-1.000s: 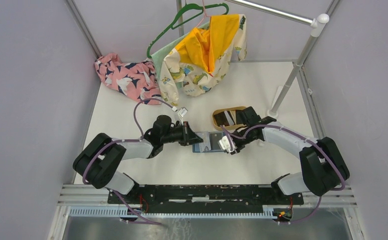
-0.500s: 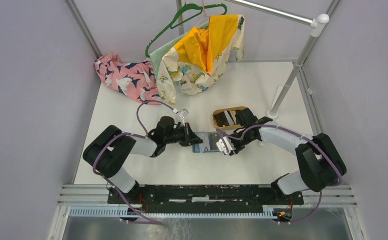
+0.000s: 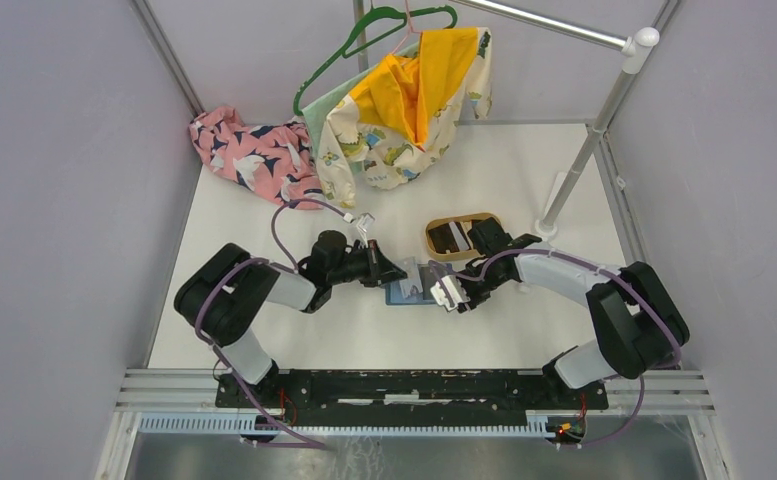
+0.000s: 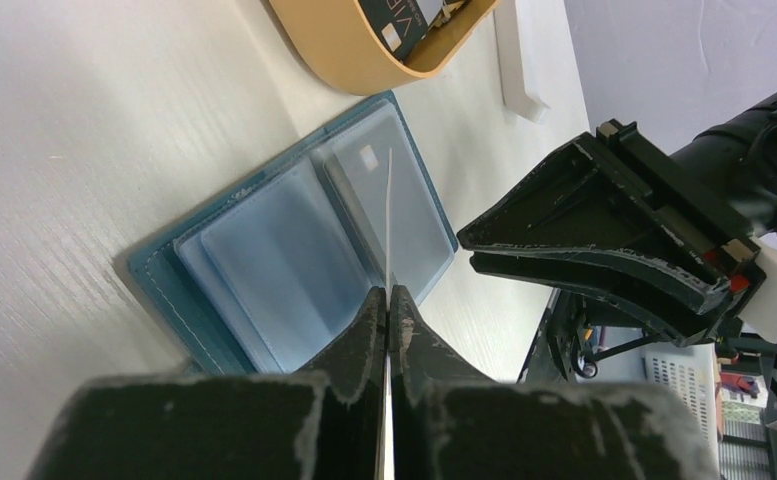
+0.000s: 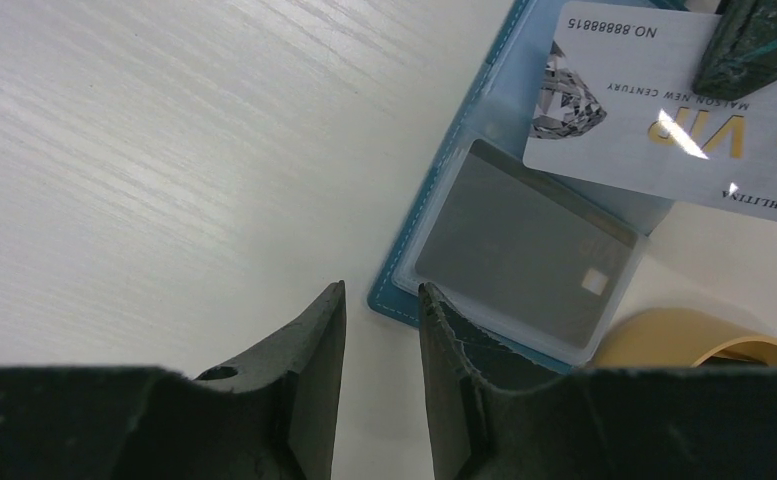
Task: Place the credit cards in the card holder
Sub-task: Insert the credit card into the card holder.
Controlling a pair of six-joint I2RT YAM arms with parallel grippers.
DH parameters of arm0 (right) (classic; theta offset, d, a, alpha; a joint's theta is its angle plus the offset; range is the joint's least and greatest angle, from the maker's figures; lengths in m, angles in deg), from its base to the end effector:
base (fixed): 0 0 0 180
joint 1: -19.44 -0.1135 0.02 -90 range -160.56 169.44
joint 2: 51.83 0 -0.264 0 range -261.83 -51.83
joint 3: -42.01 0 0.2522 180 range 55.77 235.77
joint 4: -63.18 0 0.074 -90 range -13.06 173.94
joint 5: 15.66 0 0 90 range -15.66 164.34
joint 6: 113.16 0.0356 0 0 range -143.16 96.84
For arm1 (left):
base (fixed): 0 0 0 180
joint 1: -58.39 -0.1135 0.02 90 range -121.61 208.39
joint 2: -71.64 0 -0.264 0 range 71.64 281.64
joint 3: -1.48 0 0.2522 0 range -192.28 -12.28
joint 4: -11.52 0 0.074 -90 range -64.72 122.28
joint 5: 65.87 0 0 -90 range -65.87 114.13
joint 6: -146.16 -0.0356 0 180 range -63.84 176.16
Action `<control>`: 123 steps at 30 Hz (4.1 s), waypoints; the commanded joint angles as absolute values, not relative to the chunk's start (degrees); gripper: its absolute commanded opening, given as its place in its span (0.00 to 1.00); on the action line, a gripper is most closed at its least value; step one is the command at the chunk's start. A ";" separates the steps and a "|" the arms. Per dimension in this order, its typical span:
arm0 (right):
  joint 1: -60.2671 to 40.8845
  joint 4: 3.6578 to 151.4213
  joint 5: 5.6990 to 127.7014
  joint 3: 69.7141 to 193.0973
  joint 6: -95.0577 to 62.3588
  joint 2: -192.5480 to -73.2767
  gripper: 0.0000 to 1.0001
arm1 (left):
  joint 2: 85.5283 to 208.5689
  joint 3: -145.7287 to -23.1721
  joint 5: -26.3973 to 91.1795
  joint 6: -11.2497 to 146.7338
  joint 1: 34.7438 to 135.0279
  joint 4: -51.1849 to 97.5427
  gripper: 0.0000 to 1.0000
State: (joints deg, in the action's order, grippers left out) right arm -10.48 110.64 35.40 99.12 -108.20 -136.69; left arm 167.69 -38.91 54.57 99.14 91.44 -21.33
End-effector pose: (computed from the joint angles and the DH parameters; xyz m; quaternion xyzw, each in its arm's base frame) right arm 0.2016 0.1418 0.1607 -0.8114 0.4665 0.2369 0.2605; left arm 0.2304 -0.1714 0.1272 0.0752 0.8133 -0.5011 0.2860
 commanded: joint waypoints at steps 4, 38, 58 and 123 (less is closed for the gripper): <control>-10.88 110.47 36.81 100.07 -107.39 -137.44 0.38 | 170.34 -39.58 56.28 102.68 90.82 -28.06 0.02; -11.94 109.48 43.56 100.68 -104.19 -140.82 0.38 | 177.23 -42.95 58.42 102.62 90.82 -18.18 0.02; -12.43 109.28 45.07 101.21 -103.08 -141.19 0.37 | 178.00 -50.80 57.24 99.40 90.82 2.79 0.02; -36.80 87.96 67.19 111.17 -75.16 -147.01 0.12 | 184.91 -58.51 61.01 97.21 91.22 8.41 0.18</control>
State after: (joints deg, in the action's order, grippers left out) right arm -35.85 87.88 63.21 109.77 -74.43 -145.98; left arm 182.40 -58.63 64.88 101.85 90.88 4.20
